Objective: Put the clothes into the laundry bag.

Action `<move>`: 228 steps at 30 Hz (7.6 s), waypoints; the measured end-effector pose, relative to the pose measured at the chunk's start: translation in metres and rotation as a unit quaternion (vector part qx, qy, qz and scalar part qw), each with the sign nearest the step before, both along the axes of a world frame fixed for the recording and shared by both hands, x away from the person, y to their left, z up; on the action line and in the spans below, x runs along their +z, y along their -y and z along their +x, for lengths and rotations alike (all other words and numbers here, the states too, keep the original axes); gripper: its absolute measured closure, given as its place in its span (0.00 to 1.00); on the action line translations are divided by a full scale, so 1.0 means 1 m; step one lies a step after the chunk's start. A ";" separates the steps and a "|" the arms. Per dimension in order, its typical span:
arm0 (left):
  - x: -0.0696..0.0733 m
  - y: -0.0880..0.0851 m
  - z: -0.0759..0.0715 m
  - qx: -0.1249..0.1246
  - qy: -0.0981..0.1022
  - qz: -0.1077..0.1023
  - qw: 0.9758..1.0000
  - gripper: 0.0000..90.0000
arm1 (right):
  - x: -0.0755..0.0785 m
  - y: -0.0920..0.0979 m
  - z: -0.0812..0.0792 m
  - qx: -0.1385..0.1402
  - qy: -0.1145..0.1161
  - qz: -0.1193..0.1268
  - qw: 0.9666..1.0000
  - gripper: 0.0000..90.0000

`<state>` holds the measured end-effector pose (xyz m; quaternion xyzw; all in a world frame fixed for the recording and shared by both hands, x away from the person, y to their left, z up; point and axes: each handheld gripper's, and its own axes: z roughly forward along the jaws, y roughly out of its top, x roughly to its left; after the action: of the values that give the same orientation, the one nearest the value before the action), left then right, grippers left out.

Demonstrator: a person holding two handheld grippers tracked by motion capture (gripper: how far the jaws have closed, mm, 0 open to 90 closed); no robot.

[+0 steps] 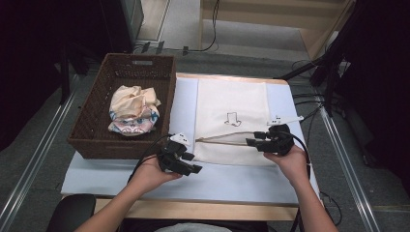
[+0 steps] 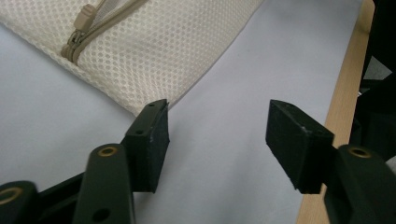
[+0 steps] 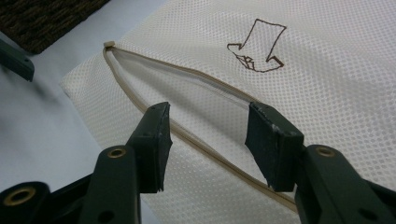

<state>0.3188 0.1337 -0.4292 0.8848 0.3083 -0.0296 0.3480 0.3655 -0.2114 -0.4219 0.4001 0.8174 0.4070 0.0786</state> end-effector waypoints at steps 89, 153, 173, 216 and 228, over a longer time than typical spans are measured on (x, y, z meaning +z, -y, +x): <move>0.049 -0.027 -0.013 0.009 -0.004 0.000 1.000 0.43 | -0.005 -0.014 0.004 0.027 -0.022 -0.027 0.999 0.47; 0.122 -0.133 0.048 0.159 0.054 0.012 0.986 0.35 | -0.001 -0.025 0.012 0.040 -0.019 -0.026 0.999 0.47; 0.107 -0.164 0.107 0.249 0.055 0.068 0.964 0.15 | -0.001 -0.024 0.011 0.040 -0.017 -0.027 0.999 0.47; -0.003 -0.185 0.172 0.402 -0.050 0.102 0.909 0.00 | -0.003 -0.023 0.009 0.041 -0.014 -0.042 0.998 0.47; -0.008 -0.174 0.175 0.389 -0.034 0.132 0.911 0.00 | -0.004 -0.028 0.010 0.047 -0.015 -0.053 0.997 0.47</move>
<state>0.4933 0.3081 -0.4369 0.7309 0.6413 0.1191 0.2008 0.3752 -0.1839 -0.4264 0.3624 0.8568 0.3605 0.0679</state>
